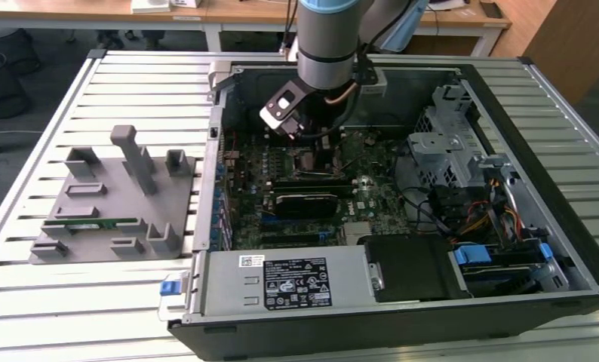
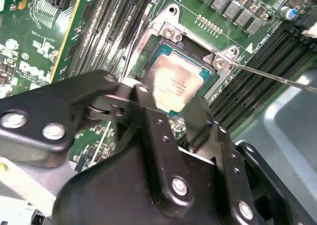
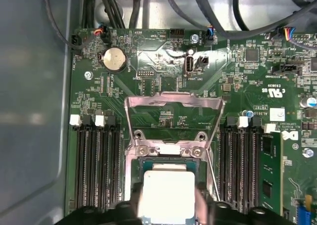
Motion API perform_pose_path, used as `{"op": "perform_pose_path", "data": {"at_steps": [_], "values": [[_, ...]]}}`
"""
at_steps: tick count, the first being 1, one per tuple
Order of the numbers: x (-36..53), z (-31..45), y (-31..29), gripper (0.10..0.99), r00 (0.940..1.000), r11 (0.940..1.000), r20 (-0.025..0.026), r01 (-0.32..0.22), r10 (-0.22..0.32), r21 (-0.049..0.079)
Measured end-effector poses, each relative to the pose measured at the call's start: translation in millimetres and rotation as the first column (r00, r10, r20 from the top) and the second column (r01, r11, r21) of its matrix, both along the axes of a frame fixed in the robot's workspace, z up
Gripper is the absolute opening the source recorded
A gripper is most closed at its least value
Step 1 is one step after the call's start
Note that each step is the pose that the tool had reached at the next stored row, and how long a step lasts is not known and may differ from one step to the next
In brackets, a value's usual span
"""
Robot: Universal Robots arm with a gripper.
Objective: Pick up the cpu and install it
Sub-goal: 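Place the cpu into insertion slot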
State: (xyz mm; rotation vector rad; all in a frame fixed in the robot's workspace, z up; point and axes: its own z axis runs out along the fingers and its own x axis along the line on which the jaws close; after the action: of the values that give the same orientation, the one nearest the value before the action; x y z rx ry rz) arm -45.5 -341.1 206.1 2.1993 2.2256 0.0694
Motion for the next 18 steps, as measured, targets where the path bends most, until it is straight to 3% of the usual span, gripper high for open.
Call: {"op": "perform_pose_path", "data": {"at_steps": [1,2,5,7,9,10,11,18], "values": [[0.0,1.6,0.0,0.471,1.0,1.0,-0.0001,-0.001,0.001,0.0],[0.0,2.9,0.0,0.471,1.0,1.0,-0.0003,-0.002,0.002,0.0],[0.0,6.5,0.0,0.294,1.0,1.0,-0.0007,-0.005,0.005,0.0],[0.0,9.0,0.0,0.294,1.0,1.0,-0.0012,-0.006,0.006,0.0],[0.0,11.4,0.0,0.176,1.0,1.0,-0.0017,-0.007,0.007,0.0],[0.0,12.5,0.0,0.176,1.0,1.0,-0.0019,-0.007,0.007,0.0],[0.0,13.7,0.0,0.118,1.0,1.0,-0.0021,-0.008,0.008,0.0],[0.1,23.1,0.0,0.106,0.9999,0.9999,-0.0032,-0.01,0.01,0.0]]}}
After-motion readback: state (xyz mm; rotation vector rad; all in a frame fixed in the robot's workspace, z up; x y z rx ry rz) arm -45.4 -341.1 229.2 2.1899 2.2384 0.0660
